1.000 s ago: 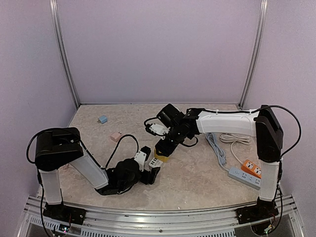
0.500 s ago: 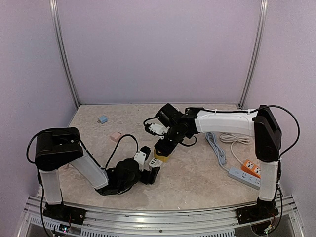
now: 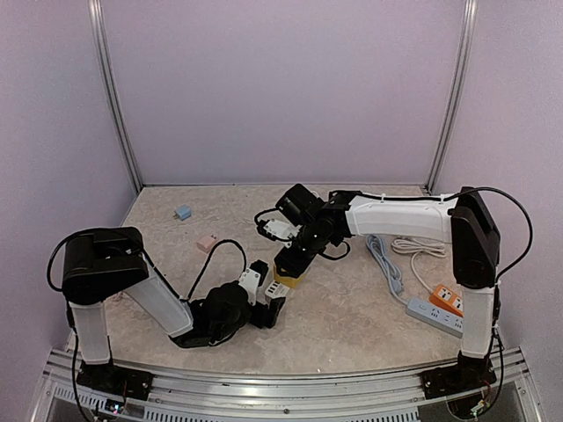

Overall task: Insert the plug
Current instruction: Insert the plug into the socket slot.

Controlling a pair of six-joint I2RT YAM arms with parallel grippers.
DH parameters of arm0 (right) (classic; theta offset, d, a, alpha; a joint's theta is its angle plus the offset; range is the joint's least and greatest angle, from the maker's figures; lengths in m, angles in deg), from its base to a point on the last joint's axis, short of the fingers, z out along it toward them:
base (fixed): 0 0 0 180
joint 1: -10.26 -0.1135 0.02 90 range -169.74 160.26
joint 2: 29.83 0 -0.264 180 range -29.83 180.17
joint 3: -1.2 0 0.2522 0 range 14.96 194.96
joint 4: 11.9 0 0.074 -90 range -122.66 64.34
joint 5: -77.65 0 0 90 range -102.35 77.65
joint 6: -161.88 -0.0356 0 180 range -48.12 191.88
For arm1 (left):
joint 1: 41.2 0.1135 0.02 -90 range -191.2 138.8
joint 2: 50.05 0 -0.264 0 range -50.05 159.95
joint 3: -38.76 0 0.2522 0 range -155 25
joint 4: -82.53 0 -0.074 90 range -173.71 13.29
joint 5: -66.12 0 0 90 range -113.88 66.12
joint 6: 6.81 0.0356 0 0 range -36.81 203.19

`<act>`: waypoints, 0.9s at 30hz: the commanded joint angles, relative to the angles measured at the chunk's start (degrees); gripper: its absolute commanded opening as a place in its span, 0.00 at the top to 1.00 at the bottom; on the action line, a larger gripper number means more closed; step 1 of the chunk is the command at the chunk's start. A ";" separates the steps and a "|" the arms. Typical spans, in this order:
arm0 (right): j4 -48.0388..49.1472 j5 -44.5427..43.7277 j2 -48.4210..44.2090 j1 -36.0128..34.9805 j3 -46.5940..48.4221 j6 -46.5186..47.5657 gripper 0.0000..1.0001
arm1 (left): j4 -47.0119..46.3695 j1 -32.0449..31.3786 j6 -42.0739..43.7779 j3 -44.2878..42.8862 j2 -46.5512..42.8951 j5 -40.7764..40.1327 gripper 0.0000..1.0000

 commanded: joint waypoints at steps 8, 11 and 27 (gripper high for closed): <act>-4.88 0.52 3.82 -0.40 -1.65 -0.99 0.34 | -0.96 -0.63 0.82 0.55 0.88 -1.09 0.13; -5.49 -0.01 2.73 -0.38 -0.55 -0.96 0.29 | -1.13 -0.84 0.92 0.64 0.83 -1.36 0.13; -1.81 -0.53 -13.65 1.86 -6.97 -4.93 0.12 | 0.86 -0.90 2.48 -1.15 0.81 -3.23 0.15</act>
